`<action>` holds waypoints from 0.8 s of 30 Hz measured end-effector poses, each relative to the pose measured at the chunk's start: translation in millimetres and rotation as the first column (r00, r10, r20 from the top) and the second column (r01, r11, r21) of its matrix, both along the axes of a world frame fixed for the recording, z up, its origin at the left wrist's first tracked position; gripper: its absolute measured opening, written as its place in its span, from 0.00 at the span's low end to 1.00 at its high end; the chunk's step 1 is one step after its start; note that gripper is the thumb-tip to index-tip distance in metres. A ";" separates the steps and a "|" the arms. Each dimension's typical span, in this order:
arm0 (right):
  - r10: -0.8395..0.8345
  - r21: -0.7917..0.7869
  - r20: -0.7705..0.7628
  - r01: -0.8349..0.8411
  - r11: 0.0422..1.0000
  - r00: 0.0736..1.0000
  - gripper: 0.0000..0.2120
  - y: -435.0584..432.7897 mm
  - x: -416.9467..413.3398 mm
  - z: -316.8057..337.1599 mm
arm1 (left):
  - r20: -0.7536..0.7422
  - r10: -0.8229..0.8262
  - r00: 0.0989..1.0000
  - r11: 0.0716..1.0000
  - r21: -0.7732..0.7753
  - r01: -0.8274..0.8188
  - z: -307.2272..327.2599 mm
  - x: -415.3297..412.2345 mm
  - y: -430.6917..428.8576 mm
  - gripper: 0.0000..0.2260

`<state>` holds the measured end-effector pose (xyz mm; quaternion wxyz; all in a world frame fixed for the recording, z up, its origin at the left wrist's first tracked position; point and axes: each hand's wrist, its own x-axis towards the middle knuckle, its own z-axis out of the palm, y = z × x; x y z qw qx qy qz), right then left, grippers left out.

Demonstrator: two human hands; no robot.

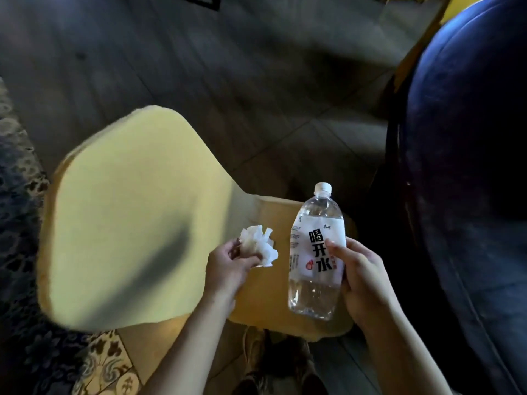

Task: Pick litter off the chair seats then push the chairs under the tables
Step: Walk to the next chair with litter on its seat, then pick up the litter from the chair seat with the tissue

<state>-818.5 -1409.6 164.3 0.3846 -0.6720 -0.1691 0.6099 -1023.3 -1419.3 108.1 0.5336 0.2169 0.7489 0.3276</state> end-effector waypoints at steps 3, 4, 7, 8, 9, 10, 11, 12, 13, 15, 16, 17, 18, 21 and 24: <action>0.049 -0.022 0.049 -0.048 0.999 0.998 0.09 29.5 4.1 -59.4 | -0.074 -0.104 0.992 0.993 -0.072 0.099 -70.2 6.3 22.1 0.15; 0.067 -0.027 0.058 -0.066 0.997 0.996 0.09 36.2 5.8 -74.5 | -0.090 -0.140 0.986 0.988 -0.082 0.133 -89.0 9.5 28.2 0.14; 0.095 -0.062 0.071 -0.091 0.994 0.993 0.06 48.3 16.2 -125.1 | -0.134 -0.236 0.962 0.967 -0.134 0.218 -151.4 23.0 43.3 0.13; 0.086 -0.072 0.076 -0.080 0.994 0.993 0.06 50.3 22.6 -141.4 | -0.171 -0.297 0.939 0.951 -0.136 0.276 -173.1 30.5 47.5 0.11; 0.077 -0.089 0.077 -0.070 0.994 0.994 0.07 50.9 26.0 -150.5 | -0.216 -0.366 0.905 0.929 -0.145 0.341 -189.1 33.6 50.1 0.12; 0.071 -0.104 0.071 -0.063 0.993 0.995 0.09 51.1 29.7 -157.9 | -0.260 -0.419 0.870 0.907 -0.166 0.387 -202.1 38.2 51.9 0.15; 0.072 -0.119 0.055 -0.065 0.991 0.996 0.11 50.5 34.5 -165.0 | -0.290 -0.449 0.845 0.893 -0.176 0.414 -214.0 44.0 52.7 0.15; 0.082 -0.128 0.030 -0.078 0.989 0.996 0.12 50.1 37.5 -168.3 | -0.355 -0.461 0.813 0.887 -0.178 0.426 -221.5 47.5 52.6 0.13; 0.096 -0.132 0.012 -0.094 0.987 0.995 0.13 50.1 39.9 -169.9 | -0.424 -0.466 0.777 0.884 -0.176 0.434 -224.3 49.0 52.6 0.10; 0.117 -0.126 0.007 -0.115 0.985 0.993 0.14 49.6 43.7 -164.6 | -0.508 -0.439 0.741 0.891 -0.137 0.433 -218.9 50.3 53.6 0.09; 0.113 -0.113 0.010 -0.111 0.987 0.994 0.13 49.6 45.4 -156.7 | -0.506 -0.419 0.754 0.899 -0.115 0.423 -210.4 51.2 55.1 0.09; 0.102 -0.091 0.018 -0.100 0.991 0.995 0.12 50.1 46.8 -145.7 | -0.484 -0.397 0.780 0.909 -0.091 0.406 -197.5 51.1 58.2 0.09; 0.088 -0.067 0.033 -0.086 0.994 0.996 0.11 50.7 47.5 -132.3 | -0.436 -0.367 0.822 0.923 -0.063 0.379 -182.3 51.0 61.3 0.10; 0.032 0.009 0.083 -0.033 0.999 0.996 0.08 48.8 54.4 -82.0 | -0.167 -0.300 0.939 0.949 0.046 0.311 -125.5 50.5 67.6 0.15; -0.052 0.077 0.081 0.046 0.996 0.995 0.08 35.8 64.1 -25.5 | 0.011 -0.205 0.979 0.968 0.150 0.201 -56.4 51.2 71.6 0.08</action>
